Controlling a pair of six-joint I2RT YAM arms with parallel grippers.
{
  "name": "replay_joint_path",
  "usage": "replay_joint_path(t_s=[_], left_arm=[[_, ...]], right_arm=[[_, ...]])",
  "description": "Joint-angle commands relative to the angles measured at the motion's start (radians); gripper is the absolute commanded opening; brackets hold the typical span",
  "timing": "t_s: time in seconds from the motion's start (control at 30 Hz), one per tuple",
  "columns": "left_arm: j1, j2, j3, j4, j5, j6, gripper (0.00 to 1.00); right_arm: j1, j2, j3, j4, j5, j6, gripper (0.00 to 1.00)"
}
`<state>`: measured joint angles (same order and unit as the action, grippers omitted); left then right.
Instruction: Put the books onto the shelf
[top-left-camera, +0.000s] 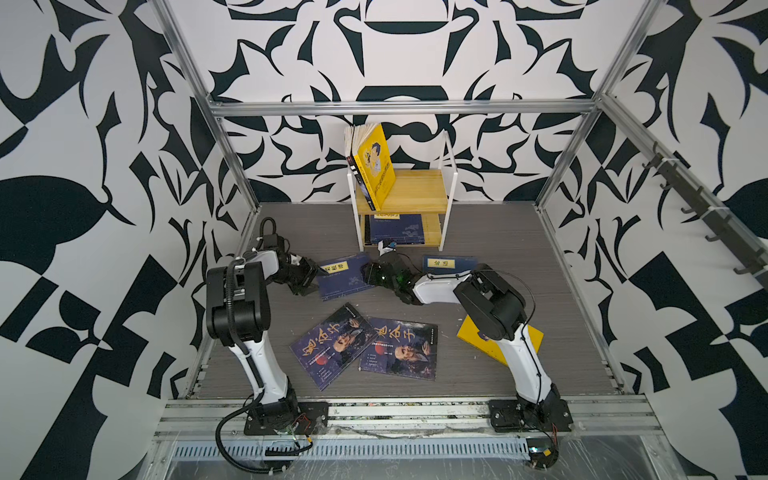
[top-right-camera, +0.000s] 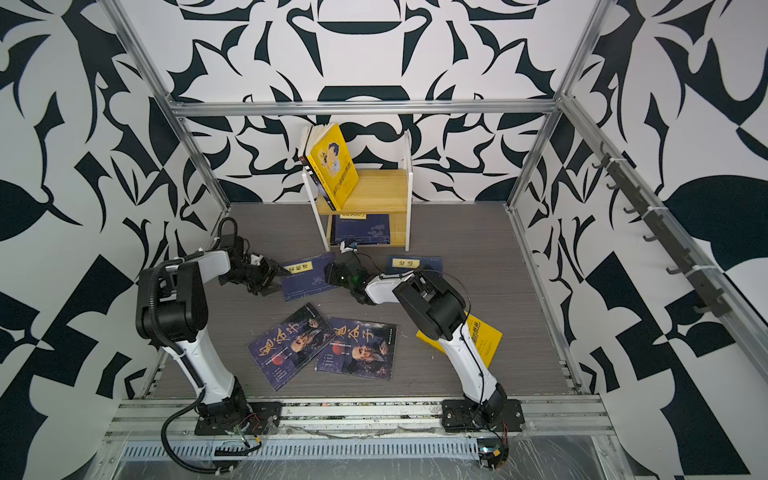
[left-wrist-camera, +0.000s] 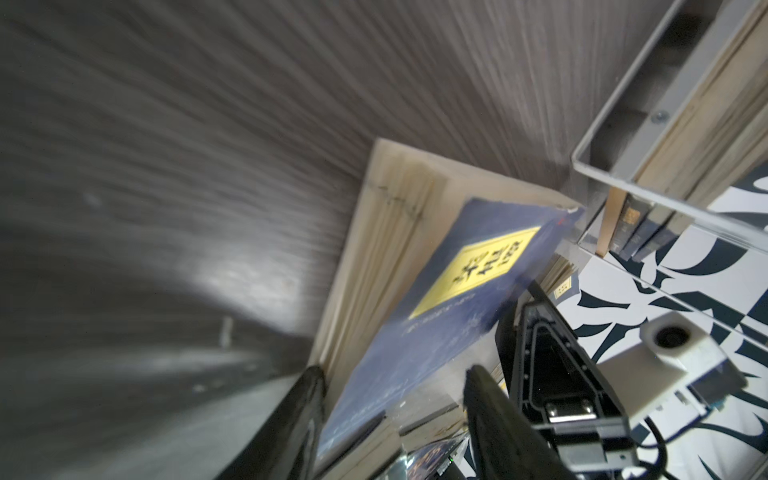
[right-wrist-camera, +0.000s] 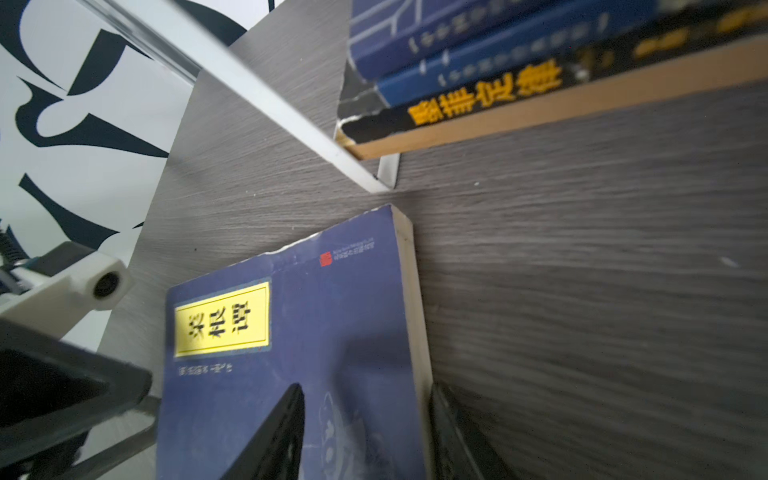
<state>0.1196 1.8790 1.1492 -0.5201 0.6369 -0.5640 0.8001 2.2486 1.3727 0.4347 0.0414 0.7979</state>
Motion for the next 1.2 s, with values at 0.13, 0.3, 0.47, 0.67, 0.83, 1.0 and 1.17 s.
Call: replay_joint_path(t_s=[0.13, 0.3, 0.47, 0.67, 0.83, 1.0, 1.17], left_arm=[[-0.038, -0.105, -0.025, -0.006, 0.068, 0.013, 0.33], [-0.040, -0.116, -0.049, 0.021, 0.079, -0.021, 0.18], [-0.040, -0.129, -0.055, 0.027, 0.067, -0.021, 0.03], [-0.041, -0.143, -0.051, 0.017, 0.069, -0.015, 0.00], [-0.042, -0.159, -0.052, 0.006, 0.071, -0.013, 0.00], [-0.052, -0.199, -0.065, 0.004, 0.044, 0.010, 0.00], [-0.070, -0.242, -0.082, 0.006, 0.055, 0.009, 0.00]], right_arm=[[0.037, -0.030, -0.033, -0.024, -0.075, -0.005, 0.52], [0.035, -0.039, -0.046, -0.023, -0.083, 0.004, 0.51], [0.034, -0.060, -0.062, -0.010, -0.083, -0.006, 0.51], [0.030, -0.130, -0.104, -0.017, -0.063, -0.061, 0.53], [0.031, -0.222, -0.185, -0.033, -0.022, -0.144, 0.65], [0.033, -0.326, -0.287, -0.035, 0.021, -0.268, 0.69], [0.052, -0.434, -0.390, -0.017, 0.091, -0.417, 0.70]])
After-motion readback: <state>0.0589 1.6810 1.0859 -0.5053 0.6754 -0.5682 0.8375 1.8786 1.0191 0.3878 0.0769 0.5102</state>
